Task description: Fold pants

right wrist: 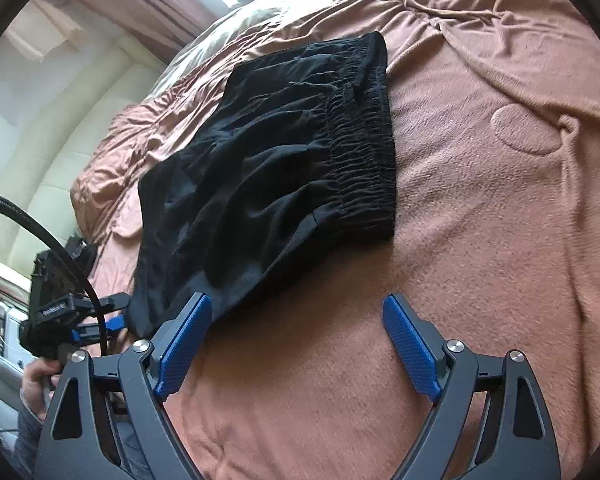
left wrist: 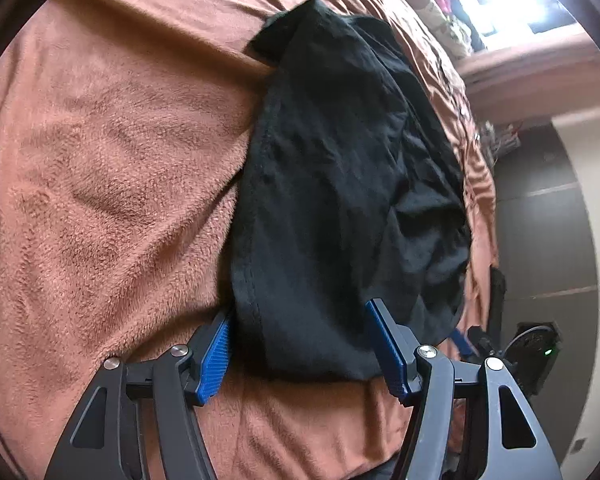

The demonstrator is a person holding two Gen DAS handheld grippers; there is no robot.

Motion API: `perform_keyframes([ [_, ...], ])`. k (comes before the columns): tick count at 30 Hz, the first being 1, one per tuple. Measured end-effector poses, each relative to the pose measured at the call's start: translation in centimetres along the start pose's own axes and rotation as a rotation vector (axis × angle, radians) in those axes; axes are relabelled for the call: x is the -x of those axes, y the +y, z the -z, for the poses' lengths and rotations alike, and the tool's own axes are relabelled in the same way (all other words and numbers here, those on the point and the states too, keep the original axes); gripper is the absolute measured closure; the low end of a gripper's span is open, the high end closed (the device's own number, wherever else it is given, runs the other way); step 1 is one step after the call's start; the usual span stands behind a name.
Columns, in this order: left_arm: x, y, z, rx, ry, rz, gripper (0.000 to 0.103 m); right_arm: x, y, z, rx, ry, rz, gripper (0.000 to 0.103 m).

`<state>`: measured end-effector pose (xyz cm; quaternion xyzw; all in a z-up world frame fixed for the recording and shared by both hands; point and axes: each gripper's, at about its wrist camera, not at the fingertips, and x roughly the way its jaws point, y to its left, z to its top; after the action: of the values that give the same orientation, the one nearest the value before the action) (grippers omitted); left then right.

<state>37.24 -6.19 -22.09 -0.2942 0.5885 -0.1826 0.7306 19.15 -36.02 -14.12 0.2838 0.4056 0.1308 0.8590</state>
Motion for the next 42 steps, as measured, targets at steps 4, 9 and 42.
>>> perform_keyframes([
  [4,0.3,0.0,1.1,0.017,0.008,0.015,0.038,-1.0,-0.9,-0.9,-0.052,0.0,-0.037,0.023],
  [9,0.8,0.0,2.4,0.038,0.018,0.01,0.058,-2.6,-1.5,-2.1,-0.105,0.018,-0.074,0.036],
  [42,10.2,-9.6,0.6,-0.139,-0.211,0.092,0.099,3.6,-0.3,-2.7,-0.093,-0.138,-0.139,0.101],
])
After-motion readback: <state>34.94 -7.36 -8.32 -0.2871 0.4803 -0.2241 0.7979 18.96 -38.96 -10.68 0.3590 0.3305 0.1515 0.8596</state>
